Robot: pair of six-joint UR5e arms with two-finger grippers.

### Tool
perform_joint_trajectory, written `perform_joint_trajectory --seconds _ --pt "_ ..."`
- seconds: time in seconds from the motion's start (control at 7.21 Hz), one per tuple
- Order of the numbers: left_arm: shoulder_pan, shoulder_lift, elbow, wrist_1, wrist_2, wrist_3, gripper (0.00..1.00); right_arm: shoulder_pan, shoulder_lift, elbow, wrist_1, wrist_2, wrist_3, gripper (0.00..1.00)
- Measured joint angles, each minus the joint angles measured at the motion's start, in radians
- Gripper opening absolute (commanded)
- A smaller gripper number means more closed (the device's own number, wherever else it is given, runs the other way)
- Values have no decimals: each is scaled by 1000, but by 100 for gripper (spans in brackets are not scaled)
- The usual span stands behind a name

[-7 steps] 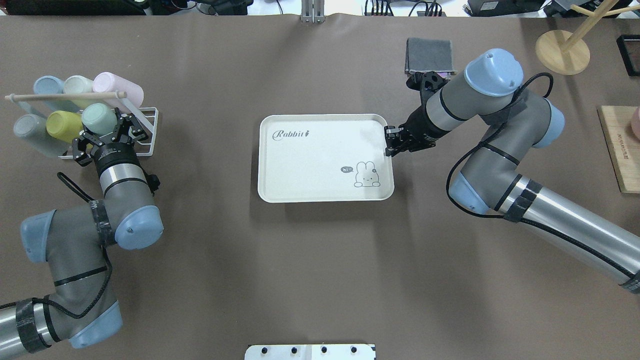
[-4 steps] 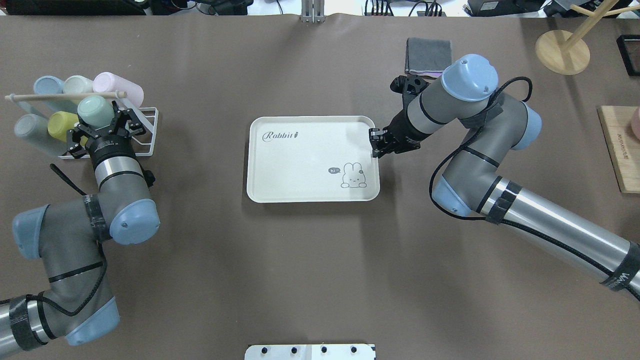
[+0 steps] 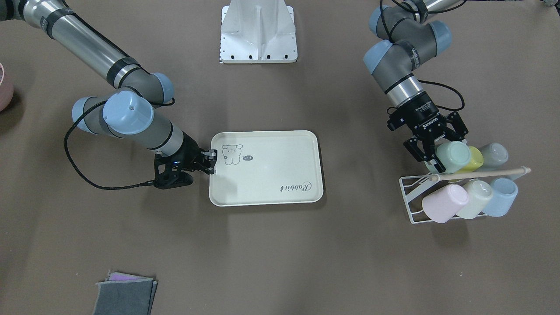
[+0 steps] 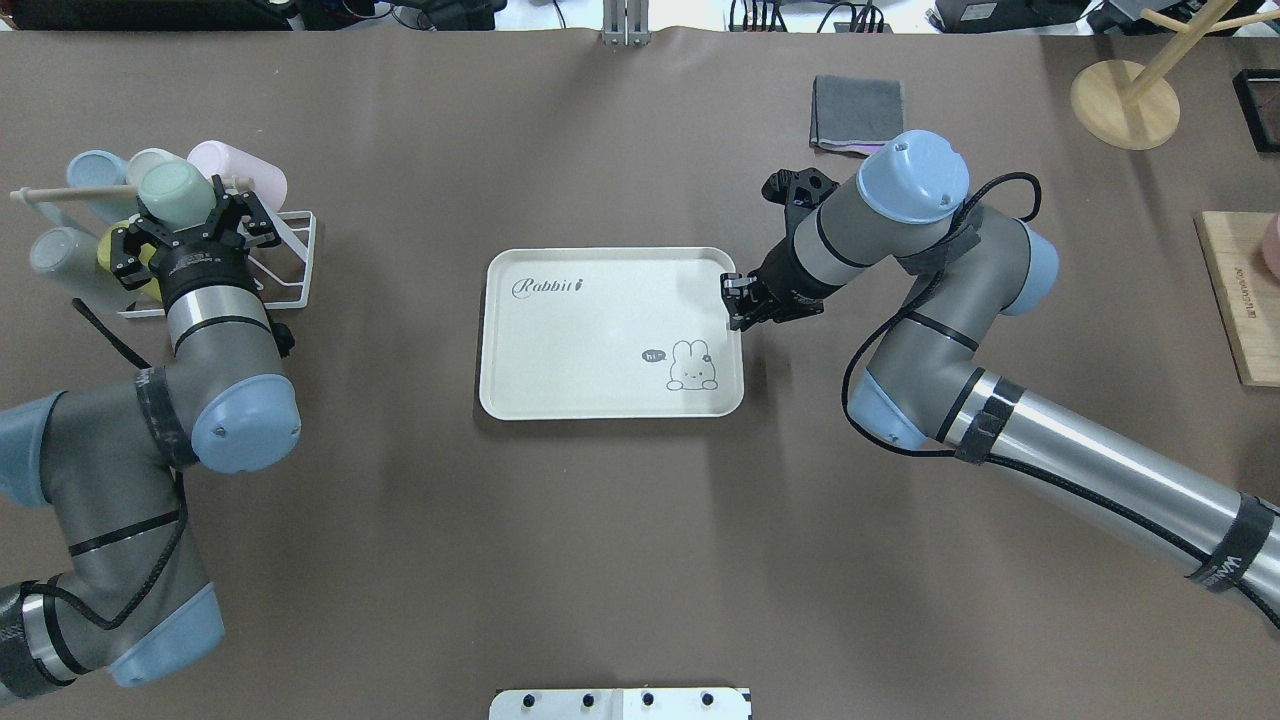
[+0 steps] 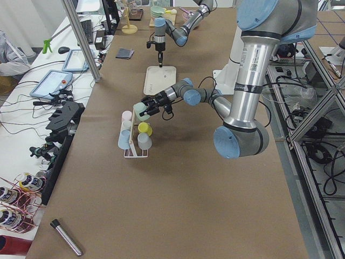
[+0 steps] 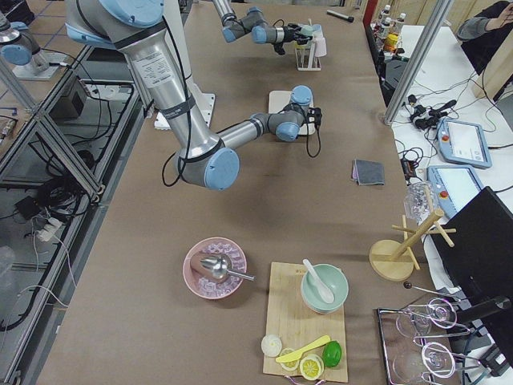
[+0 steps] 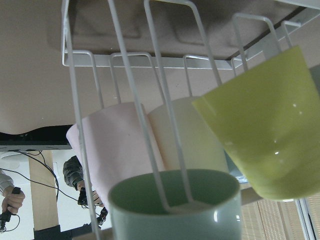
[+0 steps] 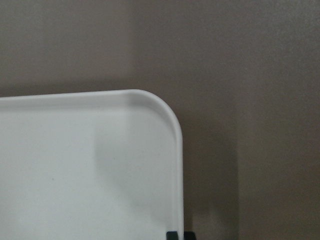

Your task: Pick up and place green cup on tray

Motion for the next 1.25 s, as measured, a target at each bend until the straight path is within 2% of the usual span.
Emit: perform_joint_trajectory --seconds 0.28,0.42,0.69,0.97,1.25 --pt "-6 11 -56 2 -14 47 29 -1 -1 0 0 0 8 76" --pt "-7 15 -93 1 -23 77 27 -1 -2 -1 0 0 9 100" --pt "-8 16 -146 -37 -40 111 27 0 -2 3 0 0 14 100" --pt "-9 6 -157 -152 -64 67 25 45 -25 64 -5 16 34 100" --pt "-8 -13 -155 -222 -104 -197 22 119 -79 153 -29 31 45 100"
